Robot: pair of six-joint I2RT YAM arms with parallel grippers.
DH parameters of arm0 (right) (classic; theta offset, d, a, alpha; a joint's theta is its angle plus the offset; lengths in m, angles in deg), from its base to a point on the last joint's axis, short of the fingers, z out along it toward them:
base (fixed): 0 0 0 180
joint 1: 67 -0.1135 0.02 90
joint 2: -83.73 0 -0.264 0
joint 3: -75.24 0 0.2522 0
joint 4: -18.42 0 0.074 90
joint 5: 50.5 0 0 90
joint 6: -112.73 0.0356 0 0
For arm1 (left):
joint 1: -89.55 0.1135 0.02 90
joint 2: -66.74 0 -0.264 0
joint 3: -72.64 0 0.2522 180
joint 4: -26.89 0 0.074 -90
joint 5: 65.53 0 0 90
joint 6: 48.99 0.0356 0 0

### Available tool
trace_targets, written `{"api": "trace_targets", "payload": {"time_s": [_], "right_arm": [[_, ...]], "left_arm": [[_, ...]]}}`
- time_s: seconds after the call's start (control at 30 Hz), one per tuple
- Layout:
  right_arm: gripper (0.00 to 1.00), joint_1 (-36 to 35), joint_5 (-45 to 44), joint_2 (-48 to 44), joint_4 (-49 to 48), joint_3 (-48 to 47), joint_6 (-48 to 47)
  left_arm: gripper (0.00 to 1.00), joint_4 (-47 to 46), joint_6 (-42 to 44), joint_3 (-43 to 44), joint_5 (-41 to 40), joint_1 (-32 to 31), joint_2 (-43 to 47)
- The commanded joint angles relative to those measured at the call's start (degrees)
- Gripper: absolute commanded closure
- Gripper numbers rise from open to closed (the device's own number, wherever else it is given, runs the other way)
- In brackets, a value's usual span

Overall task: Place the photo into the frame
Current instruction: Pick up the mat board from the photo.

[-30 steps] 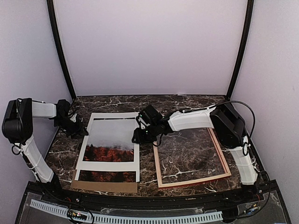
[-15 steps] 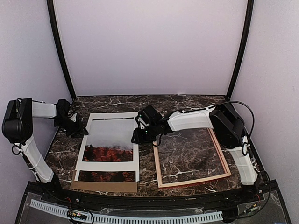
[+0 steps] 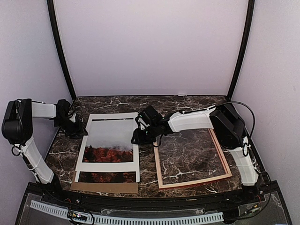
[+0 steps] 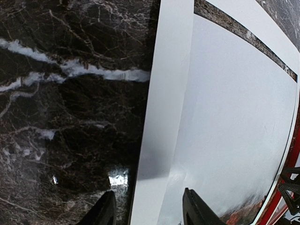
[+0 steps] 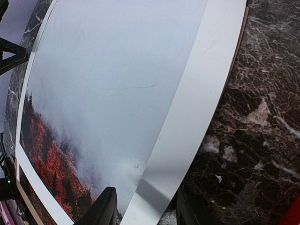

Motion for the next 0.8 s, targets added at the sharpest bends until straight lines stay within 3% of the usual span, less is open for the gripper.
{"api": "trace_targets", "payload": {"time_s": [0.0,0.4,0.77], "right_arm": [[0.56,-0.2,1.7,2.0,-0.9,-1.0,0.5],[0.56,-0.2,1.9,2.5,-1.0,-1.1,0.9],[0.56,-0.2,2.0,3.1,-0.3,-1.8,0.8]], "left_arm": [[0.51,1.3,0.3,-0.2,2.7,0.2,-1.1],[0.67,0.0,0.1,-1.0,5.4,0.3,1.1],[0.70,-0.8,0.3,-1.5,7.5,0.3,4.8]]}}
